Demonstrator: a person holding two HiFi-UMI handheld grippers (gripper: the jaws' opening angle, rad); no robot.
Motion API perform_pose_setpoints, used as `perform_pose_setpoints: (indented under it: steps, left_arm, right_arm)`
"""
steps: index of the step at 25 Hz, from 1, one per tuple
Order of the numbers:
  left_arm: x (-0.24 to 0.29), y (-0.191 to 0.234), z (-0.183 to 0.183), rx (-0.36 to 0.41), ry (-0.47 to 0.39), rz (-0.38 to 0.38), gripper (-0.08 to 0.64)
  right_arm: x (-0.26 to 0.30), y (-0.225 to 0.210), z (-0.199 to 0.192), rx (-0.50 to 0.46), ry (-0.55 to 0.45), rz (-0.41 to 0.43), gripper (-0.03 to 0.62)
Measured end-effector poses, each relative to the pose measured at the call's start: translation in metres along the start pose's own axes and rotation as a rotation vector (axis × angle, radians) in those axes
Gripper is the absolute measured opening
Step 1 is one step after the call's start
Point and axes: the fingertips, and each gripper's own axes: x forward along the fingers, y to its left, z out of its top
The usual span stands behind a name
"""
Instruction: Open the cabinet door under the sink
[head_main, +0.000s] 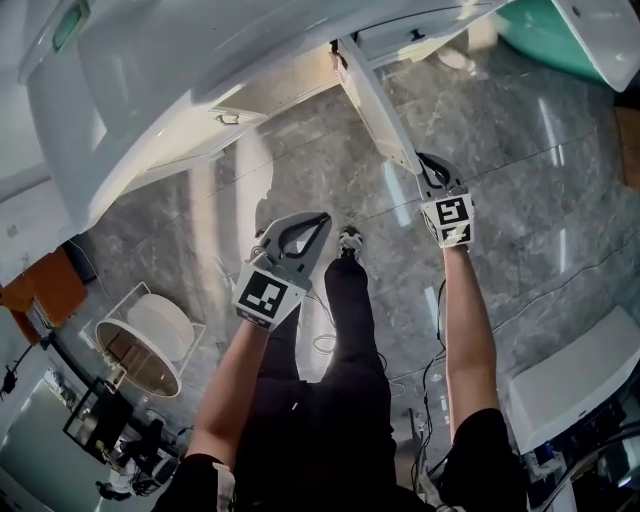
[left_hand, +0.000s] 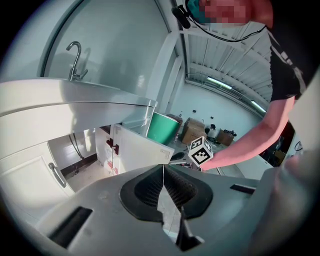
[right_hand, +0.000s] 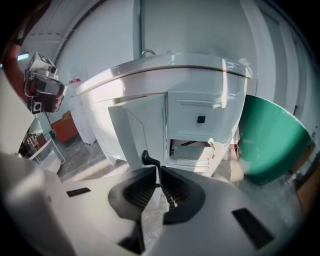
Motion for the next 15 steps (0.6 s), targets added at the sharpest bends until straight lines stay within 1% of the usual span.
perform_pose_setpoints:
  steps: [2, 5, 7, 11, 15]
  left_arm:
    - [-0.001, -0.001, 0.001, -0.014, -0.005, 0.01, 0.017]
    - [-0.006, -0.006, 0.0, 0.013, 0.008, 0.007, 0.017]
    - [-0.008, -0.01, 0.001, 0.021, 0.018, 0.011, 0.017]
    - [-0.021, -0.015, 0.003, 0.018, 0.036, 0.022, 0.017]
    - [-0.053, -0.023, 0.017, 0.018, 0.034, 0.036, 0.017]
  right_arm:
    - [-0.009, 0.002, 0.001, -0.002, 0.005, 0.003, 0.087]
    - [-0.028, 0.017, 0.007, -0.011, -0.001, 0.015, 0.087]
    - [-0.046, 0.025, 0.014, 0.006, -0.02, 0.014, 0.087]
    - [-0.087, 0.044, 0.032, 0.076, -0.087, -0.01, 0.087]
    - [-0.132, 0.089, 0.05, 0.177, -0.115, 0.01, 0.083]
